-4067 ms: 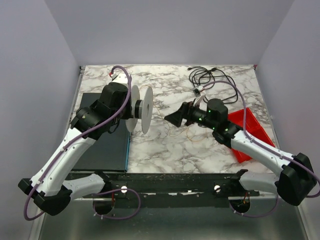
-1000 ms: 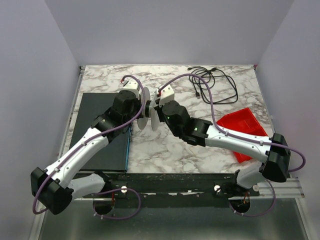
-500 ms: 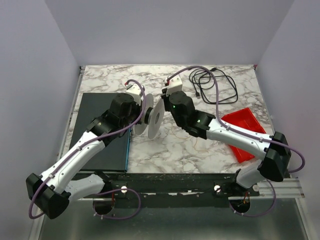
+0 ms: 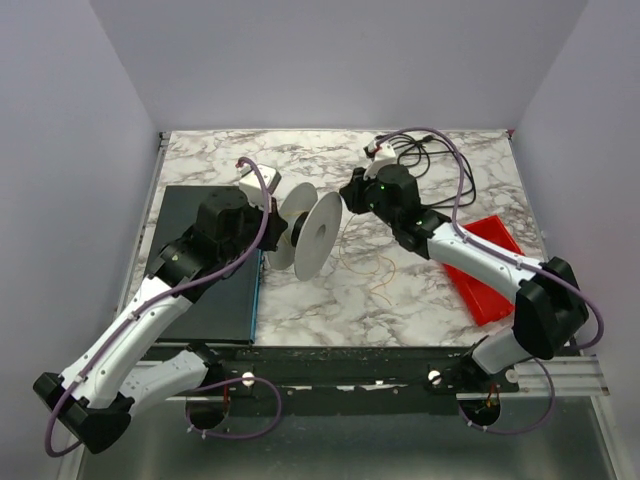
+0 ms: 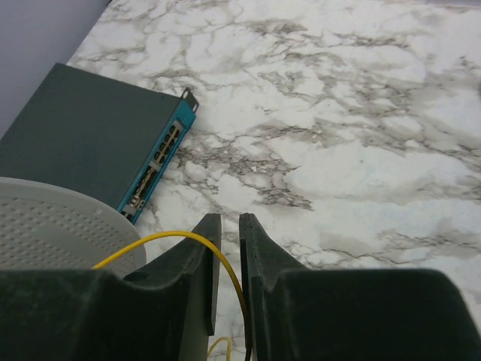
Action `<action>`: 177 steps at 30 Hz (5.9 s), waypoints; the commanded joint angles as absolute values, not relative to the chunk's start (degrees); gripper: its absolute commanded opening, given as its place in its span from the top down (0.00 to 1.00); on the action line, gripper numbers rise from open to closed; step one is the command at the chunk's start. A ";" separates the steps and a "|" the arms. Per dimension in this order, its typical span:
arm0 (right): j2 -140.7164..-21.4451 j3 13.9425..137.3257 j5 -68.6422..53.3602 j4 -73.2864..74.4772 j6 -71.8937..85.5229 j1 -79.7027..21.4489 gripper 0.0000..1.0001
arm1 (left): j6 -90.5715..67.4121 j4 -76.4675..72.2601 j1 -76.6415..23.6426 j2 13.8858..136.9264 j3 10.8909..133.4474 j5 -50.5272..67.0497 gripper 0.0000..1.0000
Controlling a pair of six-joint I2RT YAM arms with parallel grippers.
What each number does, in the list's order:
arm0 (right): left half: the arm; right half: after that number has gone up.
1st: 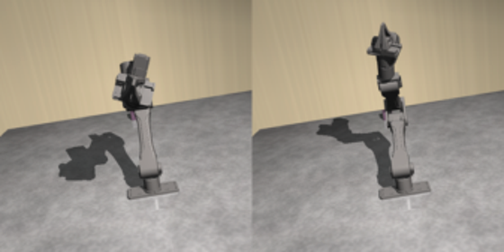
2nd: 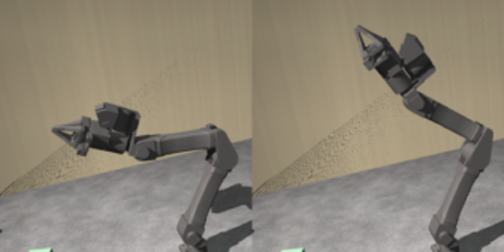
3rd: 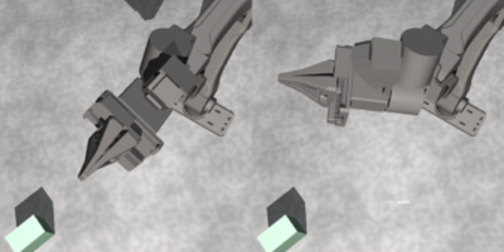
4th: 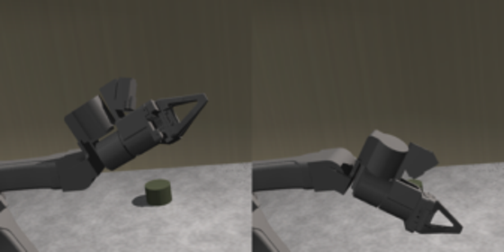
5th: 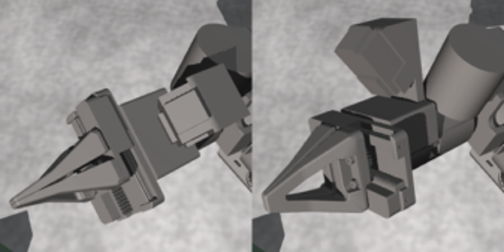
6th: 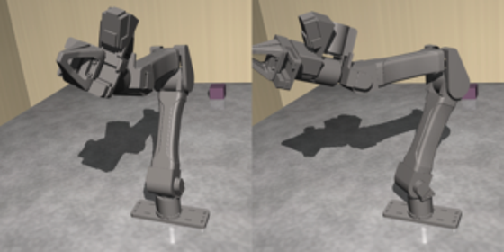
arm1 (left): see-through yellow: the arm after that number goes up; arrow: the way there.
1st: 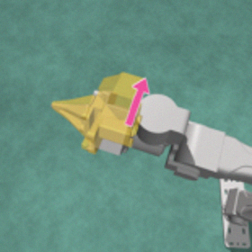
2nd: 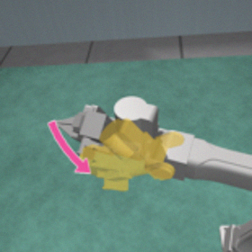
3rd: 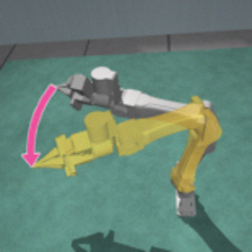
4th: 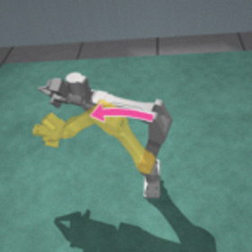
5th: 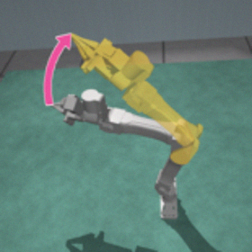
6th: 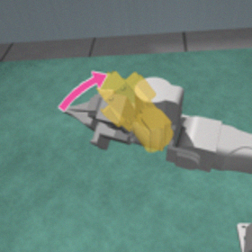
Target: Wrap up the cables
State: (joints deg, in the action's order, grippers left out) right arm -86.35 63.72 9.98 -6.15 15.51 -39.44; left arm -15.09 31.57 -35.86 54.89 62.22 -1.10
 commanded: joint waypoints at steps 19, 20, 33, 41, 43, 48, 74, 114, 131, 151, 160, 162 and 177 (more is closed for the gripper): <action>-100.71 46.27 -27.28 -50.50 47.00 -41.22 0.79 | -37.56 21.20 -35.77 50.85 67.25 -15.61 1.00; -100.93 45.34 -27.70 -51.97 47.66 -42.25 0.79 | -38.00 20.73 -35.77 51.58 67.53 -17.17 1.00; -96.38 40.45 -22.22 -50.01 44.41 -47.72 0.83 | -36.44 17.52 -36.02 55.87 71.09 -20.39 1.00; -90.61 40.01 -21.22 -43.55 41.99 -49.11 0.92 | -35.94 21.06 -36.27 58.34 73.47 -27.48 1.00; -88.46 39.58 -20.18 -40.29 40.79 -50.26 0.96 | -37.00 21.28 -36.14 59.31 73.42 -30.85 1.00; -81.73 39.30 -14.81 -29.65 36.54 -54.34 0.99 | -37.69 22.96 -35.78 64.05 75.84 -38.84 1.00; -77.92 71.35 40.06 2.59 -0.73 -58.10 0.99 | -10.35 32.39 -41.97 69.21 72.69 -11.81 1.00; -84.94 47.19 -21.44 -31.79 31.65 -36.21 0.86 | -19.52 30.72 -40.25 51.37 77.54 1.30 1.00; -94.52 40.38 -34.37 -62.07 53.25 -44.34 0.88 | -34.26 25.39 -39.57 57.13 78.45 -25.98 1.00; -81.28 42.20 -28.35 -34.20 38.03 -54.84 0.99 | -28.87 30.20 -35.07 67.75 80.73 -38.33 1.00; -73.57 56.82 -17.81 -3.31 21.49 -54.85 0.99 | -20.32 29.88 -37.58 69.62 75.63 -37.27 1.00; -73.98 58.71 -14.72 -0.70 19.32 -54.84 0.99 | -19.27 30.74 -38.60 69.86 75.19 -35.89 1.00; -75.58 60.74 -11.23 8.88 13.58 -54.84 0.94 | -19.07 35.62 -40.38 71.51 75.05 -35.28 1.00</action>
State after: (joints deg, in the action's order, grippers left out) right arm -76.34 60.84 -10.76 6.94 15.64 -55.05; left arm -21.91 32.86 -40.73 70.65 73.17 -32.88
